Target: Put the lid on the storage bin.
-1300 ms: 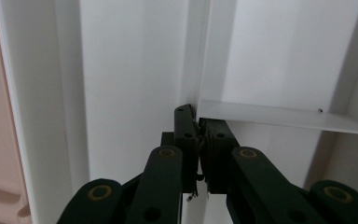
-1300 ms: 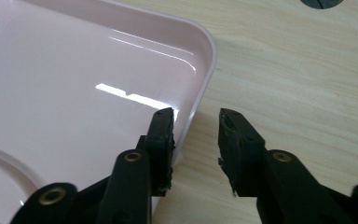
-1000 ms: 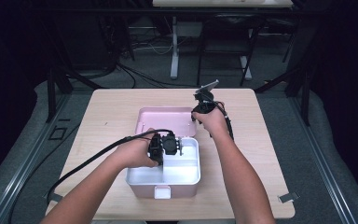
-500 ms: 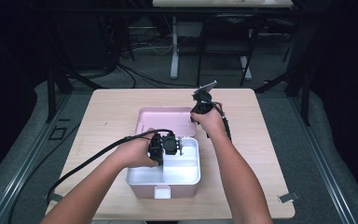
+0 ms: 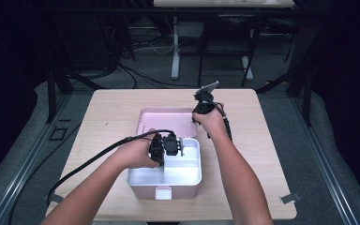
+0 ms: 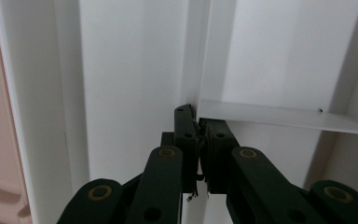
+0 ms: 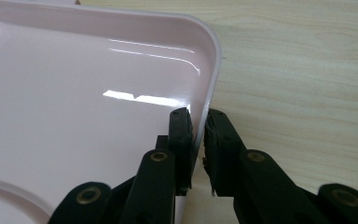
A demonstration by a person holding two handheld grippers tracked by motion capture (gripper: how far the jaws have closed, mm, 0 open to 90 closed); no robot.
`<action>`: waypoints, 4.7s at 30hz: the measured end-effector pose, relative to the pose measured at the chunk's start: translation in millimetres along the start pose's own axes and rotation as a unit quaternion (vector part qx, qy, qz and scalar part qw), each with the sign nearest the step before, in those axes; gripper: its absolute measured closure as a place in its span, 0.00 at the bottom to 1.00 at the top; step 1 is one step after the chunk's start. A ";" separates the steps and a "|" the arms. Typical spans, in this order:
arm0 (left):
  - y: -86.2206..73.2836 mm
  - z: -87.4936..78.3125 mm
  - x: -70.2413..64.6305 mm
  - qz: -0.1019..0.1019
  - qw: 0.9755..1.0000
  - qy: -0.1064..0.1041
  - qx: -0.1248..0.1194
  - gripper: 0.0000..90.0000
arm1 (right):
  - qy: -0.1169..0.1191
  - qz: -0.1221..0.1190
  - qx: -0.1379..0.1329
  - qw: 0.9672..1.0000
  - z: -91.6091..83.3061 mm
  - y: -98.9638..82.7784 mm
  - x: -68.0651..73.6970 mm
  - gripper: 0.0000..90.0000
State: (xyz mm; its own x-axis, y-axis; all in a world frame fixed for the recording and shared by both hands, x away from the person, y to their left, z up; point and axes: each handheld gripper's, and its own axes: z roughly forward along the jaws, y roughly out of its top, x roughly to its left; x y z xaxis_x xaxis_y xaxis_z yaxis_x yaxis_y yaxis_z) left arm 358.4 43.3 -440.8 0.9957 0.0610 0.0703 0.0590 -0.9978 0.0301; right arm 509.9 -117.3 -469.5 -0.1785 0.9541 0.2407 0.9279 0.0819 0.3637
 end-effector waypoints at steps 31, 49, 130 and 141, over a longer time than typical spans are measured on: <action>-0.1 0.2 -0.2 -0.001 1.000 -0.002 0.000 0.96 | -0.016 0.003 -0.016 1.000 -12.9 1.4 7.5 0.95; 0.0 0.0 0.1 0.001 1.000 0.000 -0.001 0.96 | -0.012 -0.017 -0.053 0.998 -44.4 -1.5 13.6 0.97; -51.0 -8.3 -6.0 -0.096 0.989 0.044 -0.108 0.72 | 0.052 -0.128 -0.273 0.952 -129.9 -137.6 27.1 0.93; -85.8 -23.3 -9.0 -0.149 0.964 0.039 -0.218 0.71 | 0.054 -0.129 -0.269 0.953 -130.8 -141.0 27.0 0.93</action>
State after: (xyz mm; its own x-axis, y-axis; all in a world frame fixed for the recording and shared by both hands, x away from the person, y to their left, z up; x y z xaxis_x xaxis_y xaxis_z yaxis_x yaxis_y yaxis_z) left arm 342.8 128.9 -420.7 0.9297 0.3618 0.0684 0.2885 -0.8312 0.4753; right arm 331.5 -140.8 -396.6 -0.4375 0.8844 0.1627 0.5525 0.1217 0.8246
